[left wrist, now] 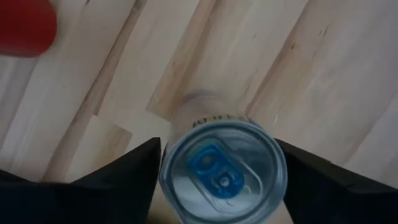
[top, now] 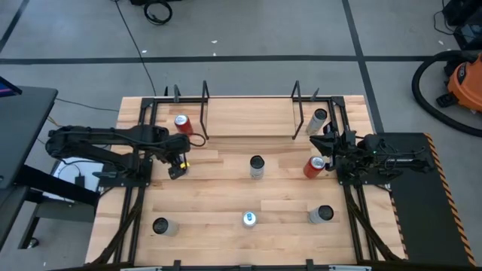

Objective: Place canned beverage on shelf
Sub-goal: Put the top blue soda can on the shelf

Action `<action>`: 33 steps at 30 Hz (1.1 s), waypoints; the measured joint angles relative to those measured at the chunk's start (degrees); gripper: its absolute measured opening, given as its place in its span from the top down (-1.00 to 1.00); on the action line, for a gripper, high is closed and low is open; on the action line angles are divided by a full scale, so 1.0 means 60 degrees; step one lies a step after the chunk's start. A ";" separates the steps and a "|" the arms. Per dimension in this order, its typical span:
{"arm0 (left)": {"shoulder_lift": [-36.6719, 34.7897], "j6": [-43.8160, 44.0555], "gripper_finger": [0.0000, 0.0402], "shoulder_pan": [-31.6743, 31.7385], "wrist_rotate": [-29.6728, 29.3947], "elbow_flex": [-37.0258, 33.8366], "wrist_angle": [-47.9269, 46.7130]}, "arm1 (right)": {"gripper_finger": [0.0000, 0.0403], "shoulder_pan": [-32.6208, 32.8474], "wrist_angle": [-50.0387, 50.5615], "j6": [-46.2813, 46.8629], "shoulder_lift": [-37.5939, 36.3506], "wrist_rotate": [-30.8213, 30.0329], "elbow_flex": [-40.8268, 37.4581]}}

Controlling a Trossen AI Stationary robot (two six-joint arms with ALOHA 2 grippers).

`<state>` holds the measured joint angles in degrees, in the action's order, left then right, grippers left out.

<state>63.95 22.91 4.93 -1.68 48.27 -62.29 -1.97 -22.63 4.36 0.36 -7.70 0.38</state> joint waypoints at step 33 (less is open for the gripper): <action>0.2043 -0.4486 -0.21 0.1383 -0.0279 0.6609 -0.0750 | 0.76 0.0002 0.0002 0.0000 0.0000 -0.0022 0.0000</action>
<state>76.21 -4.01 13.22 -3.35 87.92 -66.79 -1.96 -22.61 4.36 0.36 -7.84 0.38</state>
